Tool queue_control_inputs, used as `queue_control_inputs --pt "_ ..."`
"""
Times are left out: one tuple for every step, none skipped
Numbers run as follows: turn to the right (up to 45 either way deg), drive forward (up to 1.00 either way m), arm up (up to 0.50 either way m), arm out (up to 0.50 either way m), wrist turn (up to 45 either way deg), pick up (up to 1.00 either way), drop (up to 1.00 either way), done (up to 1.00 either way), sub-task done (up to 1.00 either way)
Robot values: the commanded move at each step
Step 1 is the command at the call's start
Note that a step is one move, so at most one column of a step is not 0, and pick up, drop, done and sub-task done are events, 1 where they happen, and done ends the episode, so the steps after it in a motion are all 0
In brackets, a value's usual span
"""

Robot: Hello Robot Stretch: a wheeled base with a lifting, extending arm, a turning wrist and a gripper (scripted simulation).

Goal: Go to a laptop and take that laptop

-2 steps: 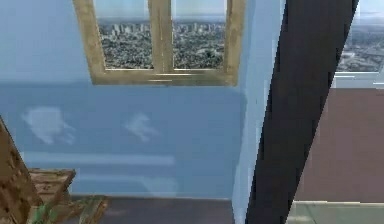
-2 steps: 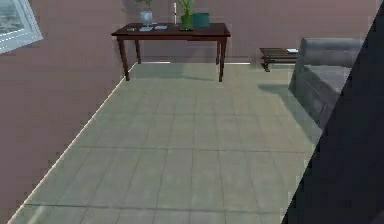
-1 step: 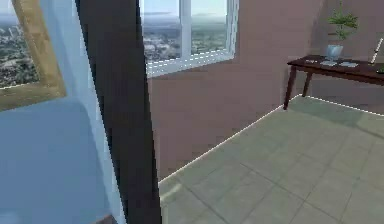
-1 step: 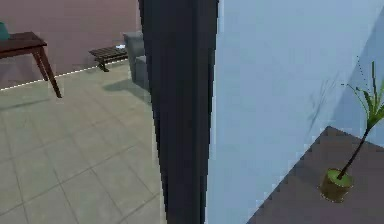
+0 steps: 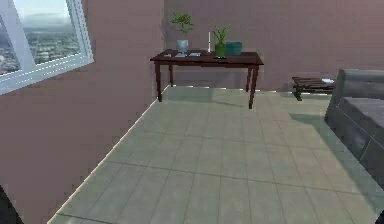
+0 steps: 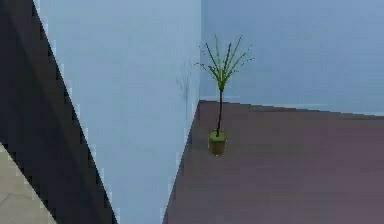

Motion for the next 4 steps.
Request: queue_control_inputs --pt "0.0 0.55 0.0 0.0 0.0 0.0 0.0 0.0 0.0" --pt "33.0 0.0 0.0 0.0 0.0 0.0 0.0 0.0 0.0" --pt "0.0 1.0 0.0 0.0 0.0 0.0 0.0 0.0 0.0" --pt "0.0 1.0 0.0 0.0 0.0 0.0 0.0 0.0 0.0"
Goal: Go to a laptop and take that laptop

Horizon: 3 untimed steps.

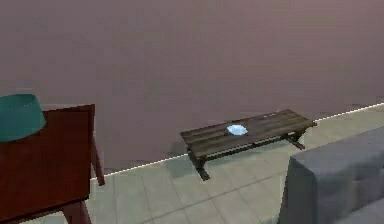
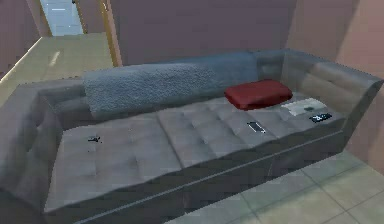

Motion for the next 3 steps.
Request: queue_control_inputs --pt "3.0 0.0 0.0 0.0 0.0 0.0 0.0 0.0 0.0" --pt "0.0 0.8 0.0 0.0 0.0 0.0 0.0 0.0 0.0" --pt "24.0 0.0 0.0 0.0 0.0 0.0 0.0 0.0 0.0"
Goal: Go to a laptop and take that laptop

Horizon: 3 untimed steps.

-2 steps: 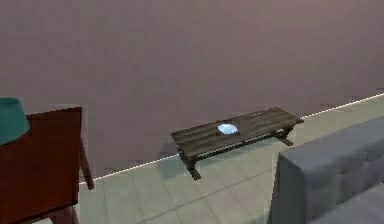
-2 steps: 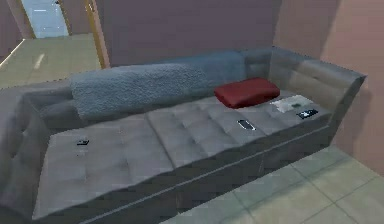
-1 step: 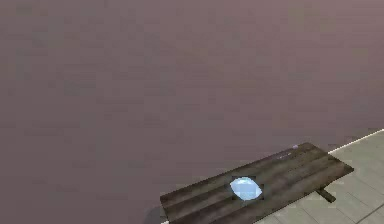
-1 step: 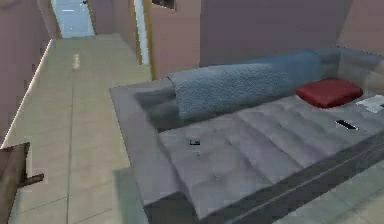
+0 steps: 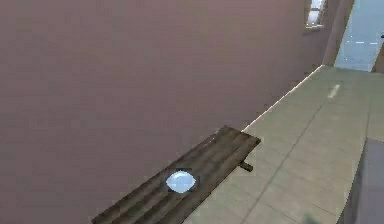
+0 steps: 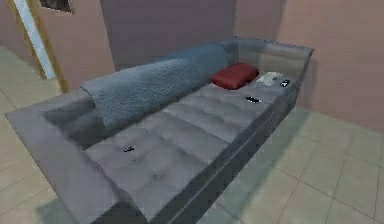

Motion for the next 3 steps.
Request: queue_control_inputs --pt "3.0 0.0 0.0 0.0 0.0 0.0 0.0 0.0 0.0" --pt "0.0 0.3 0.0 0.0 0.0 0.0 0.0 0.0 0.0" --pt "39.0 0.0 0.0 0.0 0.0 0.0 0.0 0.0 0.0"
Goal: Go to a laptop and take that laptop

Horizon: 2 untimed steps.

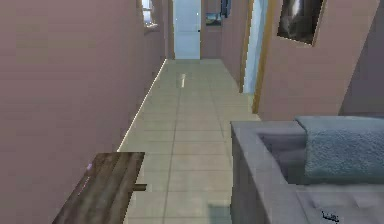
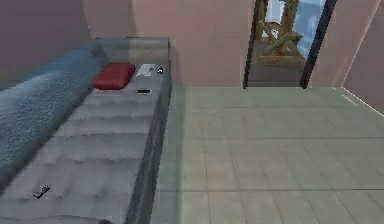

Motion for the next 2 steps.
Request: queue_control_inputs --pt "0.0 1.0 0.0 0.0 0.0 0.0 0.0 0.0 0.0" --pt "6.0 0.0 0.0 0.0 0.0 0.0 0.0 0.0 0.0"
